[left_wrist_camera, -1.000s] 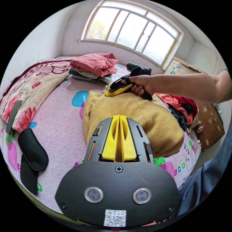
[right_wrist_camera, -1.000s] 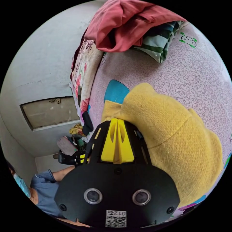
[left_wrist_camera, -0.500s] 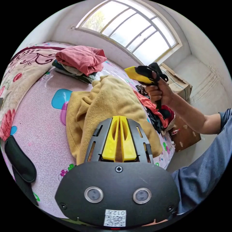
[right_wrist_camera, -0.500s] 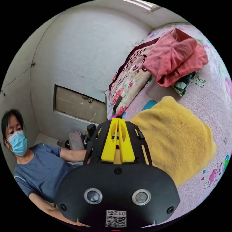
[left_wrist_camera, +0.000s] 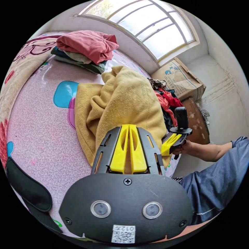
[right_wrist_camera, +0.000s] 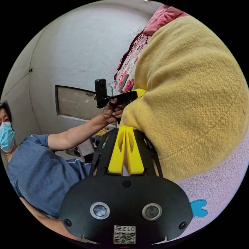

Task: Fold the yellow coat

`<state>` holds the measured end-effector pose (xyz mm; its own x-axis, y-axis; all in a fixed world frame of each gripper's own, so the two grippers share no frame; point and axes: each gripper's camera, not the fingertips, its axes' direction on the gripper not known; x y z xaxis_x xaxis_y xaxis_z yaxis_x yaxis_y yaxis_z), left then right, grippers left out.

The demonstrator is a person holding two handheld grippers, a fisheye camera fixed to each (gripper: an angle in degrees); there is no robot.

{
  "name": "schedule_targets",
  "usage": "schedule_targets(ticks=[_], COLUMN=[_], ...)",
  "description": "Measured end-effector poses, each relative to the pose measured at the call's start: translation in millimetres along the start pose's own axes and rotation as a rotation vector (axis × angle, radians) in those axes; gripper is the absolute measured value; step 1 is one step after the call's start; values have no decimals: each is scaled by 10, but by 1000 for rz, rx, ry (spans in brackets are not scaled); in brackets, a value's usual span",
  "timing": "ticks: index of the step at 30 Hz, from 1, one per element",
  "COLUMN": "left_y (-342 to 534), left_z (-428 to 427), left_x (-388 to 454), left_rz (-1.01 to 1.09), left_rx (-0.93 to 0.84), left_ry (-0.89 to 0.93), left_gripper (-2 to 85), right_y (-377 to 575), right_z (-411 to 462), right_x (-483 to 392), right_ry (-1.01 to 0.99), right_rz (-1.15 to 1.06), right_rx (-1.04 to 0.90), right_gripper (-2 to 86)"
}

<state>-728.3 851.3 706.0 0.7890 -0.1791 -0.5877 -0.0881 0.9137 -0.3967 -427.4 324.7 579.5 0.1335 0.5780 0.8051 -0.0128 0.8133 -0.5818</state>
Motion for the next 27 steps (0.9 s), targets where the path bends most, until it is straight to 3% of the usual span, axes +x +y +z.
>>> schedule_targets(ticks=[4, 7, 11, 16, 20, 22, 25, 27], left_y=[-78, -193, -665, -1462, -2157, -2361, -2566, -2590], left_z=[-256, -510, -182, 101, 590, 872, 1205, 1293], left_x=[-37, 310, 598, 619, 820, 662, 33, -279], left_rz=[-56, 81, 241, 283, 406, 368, 153, 32], left_rx=[74, 196, 143, 211, 94, -1, -116, -127], left_ry=[-13, -1, -176, -36, 31, 6, 193, 208], left_gripper=[1, 1, 1, 2, 3, 4, 4, 4], right_y=[109, 219, 332, 460, 553, 590, 653, 692], right_z=[-52, -94, -121, -164, -202, -224, -246, -232], right_x=[-157, -216, -387, -555, -676, -721, -827, -897], right_ry=[14, -10, 11, 25, 27, 22, 38, 60], right_rz=[-7, -16, -70, -103, -128, -137, -174, -202], right_rx=[-4, 19, 12, 25, 41, 47, 60, 73], right_gripper=[-4, -4, -4, -4, -4, -4, -4, -3])
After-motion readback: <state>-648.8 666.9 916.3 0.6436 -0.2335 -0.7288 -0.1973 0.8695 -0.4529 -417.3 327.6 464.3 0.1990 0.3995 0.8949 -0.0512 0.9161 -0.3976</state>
